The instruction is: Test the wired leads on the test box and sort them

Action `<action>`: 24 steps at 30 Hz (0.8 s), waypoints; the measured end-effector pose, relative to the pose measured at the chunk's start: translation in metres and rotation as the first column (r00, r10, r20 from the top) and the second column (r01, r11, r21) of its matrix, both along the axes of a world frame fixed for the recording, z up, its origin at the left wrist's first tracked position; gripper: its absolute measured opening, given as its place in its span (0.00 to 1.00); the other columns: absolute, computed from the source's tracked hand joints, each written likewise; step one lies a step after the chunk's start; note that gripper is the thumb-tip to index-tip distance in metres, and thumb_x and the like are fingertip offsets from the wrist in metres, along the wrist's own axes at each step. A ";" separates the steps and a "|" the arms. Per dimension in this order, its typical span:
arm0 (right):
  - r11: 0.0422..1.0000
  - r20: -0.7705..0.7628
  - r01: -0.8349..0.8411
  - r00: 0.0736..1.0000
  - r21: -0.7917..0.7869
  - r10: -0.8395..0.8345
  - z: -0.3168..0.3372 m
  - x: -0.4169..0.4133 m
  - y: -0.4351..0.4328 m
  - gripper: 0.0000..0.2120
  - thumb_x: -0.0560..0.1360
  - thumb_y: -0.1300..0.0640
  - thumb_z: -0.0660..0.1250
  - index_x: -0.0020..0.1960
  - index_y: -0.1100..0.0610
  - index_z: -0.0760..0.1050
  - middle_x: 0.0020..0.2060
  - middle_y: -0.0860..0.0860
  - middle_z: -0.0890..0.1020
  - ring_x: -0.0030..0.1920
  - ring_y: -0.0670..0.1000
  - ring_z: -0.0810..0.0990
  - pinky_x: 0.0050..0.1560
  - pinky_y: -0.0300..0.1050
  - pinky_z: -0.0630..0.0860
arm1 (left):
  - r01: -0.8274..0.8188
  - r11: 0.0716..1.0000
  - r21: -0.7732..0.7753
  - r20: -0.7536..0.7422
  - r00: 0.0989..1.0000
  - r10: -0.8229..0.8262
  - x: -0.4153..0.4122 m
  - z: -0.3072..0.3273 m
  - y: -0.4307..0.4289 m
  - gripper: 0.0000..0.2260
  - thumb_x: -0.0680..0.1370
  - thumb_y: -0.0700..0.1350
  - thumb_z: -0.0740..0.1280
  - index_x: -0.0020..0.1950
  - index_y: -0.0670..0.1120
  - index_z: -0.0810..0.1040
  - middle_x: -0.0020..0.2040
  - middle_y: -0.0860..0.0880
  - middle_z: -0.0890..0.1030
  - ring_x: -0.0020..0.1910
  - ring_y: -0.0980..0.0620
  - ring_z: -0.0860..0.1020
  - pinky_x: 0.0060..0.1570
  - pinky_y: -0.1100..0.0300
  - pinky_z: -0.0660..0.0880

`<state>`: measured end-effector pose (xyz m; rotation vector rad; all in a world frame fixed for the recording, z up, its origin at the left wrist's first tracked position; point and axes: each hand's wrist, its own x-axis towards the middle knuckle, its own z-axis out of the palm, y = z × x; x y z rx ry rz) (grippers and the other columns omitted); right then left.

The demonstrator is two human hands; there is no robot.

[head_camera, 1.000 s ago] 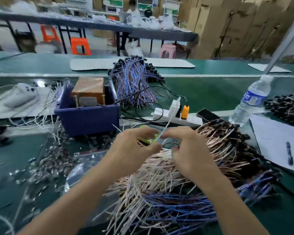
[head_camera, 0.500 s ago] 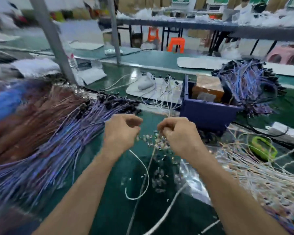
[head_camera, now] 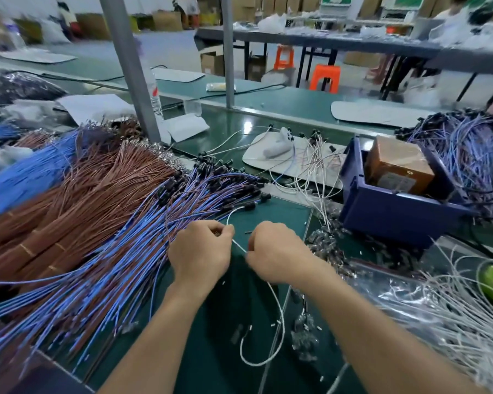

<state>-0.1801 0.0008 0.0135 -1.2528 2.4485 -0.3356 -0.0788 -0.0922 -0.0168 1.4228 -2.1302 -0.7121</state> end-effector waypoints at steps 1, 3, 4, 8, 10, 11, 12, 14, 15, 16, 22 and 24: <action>0.996 0.067 0.049 0.997 -0.075 -0.044 0.003 -0.006 0.006 0.05 0.73 0.54 0.68 0.44 0.54 0.80 0.41 0.54 0.83 0.43 0.58 0.80 0.45 0.45 0.76 | 0.013 1.000 0.024 -0.044 0.999 -0.012 0.001 -0.001 -0.001 0.14 0.77 0.59 0.69 0.35 0.55 0.83 0.28 0.57 0.79 0.36 0.48 0.81 0.36 0.56 0.73; 0.953 0.200 0.180 0.971 -0.244 -0.132 0.011 -0.019 0.022 0.07 0.74 0.55 0.70 0.37 0.53 0.81 0.32 0.50 0.83 0.35 0.50 0.80 0.39 0.43 0.77 | 0.066 0.996 0.062 -0.152 0.987 -0.056 0.001 0.001 0.001 0.18 0.79 0.61 0.68 0.34 0.52 0.83 0.30 0.56 0.82 0.35 0.50 0.82 0.40 0.52 0.79; 0.919 0.264 0.231 0.953 -0.319 -0.148 0.016 -0.022 0.030 0.08 0.75 0.55 0.70 0.36 0.53 0.80 0.29 0.51 0.83 0.30 0.48 0.78 0.34 0.42 0.75 | 0.091 0.993 0.081 -0.224 0.972 -0.071 0.001 0.002 0.003 0.19 0.79 0.60 0.68 0.34 0.51 0.83 0.30 0.57 0.83 0.34 0.51 0.82 0.42 0.50 0.80; 0.825 0.427 0.305 0.900 -0.476 -0.087 0.027 -0.024 0.065 0.10 0.76 0.59 0.71 0.37 0.53 0.80 0.27 0.53 0.82 0.25 0.46 0.72 0.28 0.41 0.70 | 0.068 0.996 0.064 -0.434 0.900 -0.034 -0.004 0.008 0.011 0.07 0.80 0.54 0.70 0.43 0.55 0.83 0.35 0.62 0.84 0.38 0.62 0.82 0.46 0.54 0.80; 0.796 0.458 0.310 0.888 -0.520 -0.047 0.027 -0.023 0.079 0.10 0.77 0.60 0.71 0.37 0.54 0.80 0.28 0.54 0.81 0.26 0.46 0.73 0.29 0.41 0.70 | 0.059 0.998 0.037 -0.417 0.908 -0.039 -0.003 0.011 0.006 0.10 0.79 0.52 0.71 0.61 0.57 0.80 0.45 0.63 0.83 0.48 0.63 0.80 0.50 0.59 0.76; 0.780 0.480 0.323 0.877 -0.535 -0.033 0.026 -0.023 0.085 0.10 0.77 0.60 0.72 0.37 0.54 0.80 0.29 0.55 0.81 0.27 0.48 0.73 0.29 0.43 0.70 | 0.115 0.993 0.025 -0.347 0.933 -0.099 -0.003 0.012 0.001 0.16 0.79 0.52 0.72 0.66 0.56 0.78 0.51 0.62 0.82 0.51 0.60 0.79 0.53 0.58 0.75; 0.766 0.500 0.342 0.865 -0.544 -0.031 0.025 -0.023 0.089 0.09 0.77 0.61 0.72 0.38 0.55 0.80 0.29 0.56 0.81 0.27 0.50 0.73 0.29 0.44 0.70 | 0.173 0.985 0.011 -0.208 0.964 -0.167 -0.003 0.013 -0.004 0.17 0.78 0.53 0.72 0.67 0.57 0.78 0.53 0.60 0.81 0.54 0.55 0.79 0.54 0.56 0.74; 0.740 0.536 0.389 0.843 -0.548 -0.047 0.019 -0.024 0.093 0.10 0.77 0.63 0.72 0.38 0.56 0.80 0.29 0.58 0.82 0.27 0.52 0.74 0.29 0.46 0.72 | 0.280 0.960 0.030 0.089 0.956 -0.281 -0.002 0.018 -0.004 0.10 0.76 0.57 0.73 0.56 0.59 0.84 0.49 0.60 0.84 0.53 0.53 0.81 0.53 0.58 0.75; 0.727 0.561 0.417 0.826 -0.545 -0.053 0.016 -0.023 0.095 0.10 0.77 0.64 0.71 0.38 0.57 0.80 0.29 0.58 0.82 0.27 0.53 0.75 0.29 0.47 0.73 | 0.297 0.954 0.024 0.181 0.938 -0.297 -0.002 0.019 -0.002 0.07 0.75 0.57 0.73 0.51 0.60 0.86 0.47 0.60 0.85 0.51 0.53 0.82 0.53 0.59 0.76; 0.714 0.591 0.443 0.805 -0.541 -0.051 0.013 -0.023 0.096 0.10 0.77 0.64 0.71 0.38 0.57 0.80 0.30 0.59 0.82 0.27 0.54 0.75 0.30 0.47 0.74 | 0.312 0.950 0.001 0.227 0.925 -0.304 -0.001 0.018 0.000 0.05 0.75 0.57 0.74 0.48 0.61 0.87 0.45 0.60 0.86 0.50 0.54 0.83 0.54 0.59 0.75; 0.684 0.625 0.462 0.780 -0.564 -0.011 0.004 -0.021 0.102 0.09 0.78 0.63 0.71 0.40 0.56 0.81 0.32 0.58 0.84 0.29 0.56 0.80 0.32 0.43 0.77 | 0.531 0.809 0.254 -0.200 0.847 -0.493 -0.011 0.028 0.013 0.09 0.76 0.58 0.73 0.43 0.55 0.88 0.36 0.55 0.85 0.35 0.58 0.79 0.41 0.61 0.74; 0.667 0.595 0.456 0.803 -0.589 -0.024 0.003 -0.022 0.102 0.10 0.78 0.64 0.70 0.39 0.54 0.81 0.32 0.57 0.84 0.29 0.55 0.81 0.30 0.40 0.75 | 0.717 0.579 0.388 -0.254 0.687 -0.681 -0.015 0.035 0.032 0.12 0.74 0.62 0.72 0.48 0.56 0.87 0.39 0.52 0.86 0.34 0.57 0.77 0.42 0.59 0.75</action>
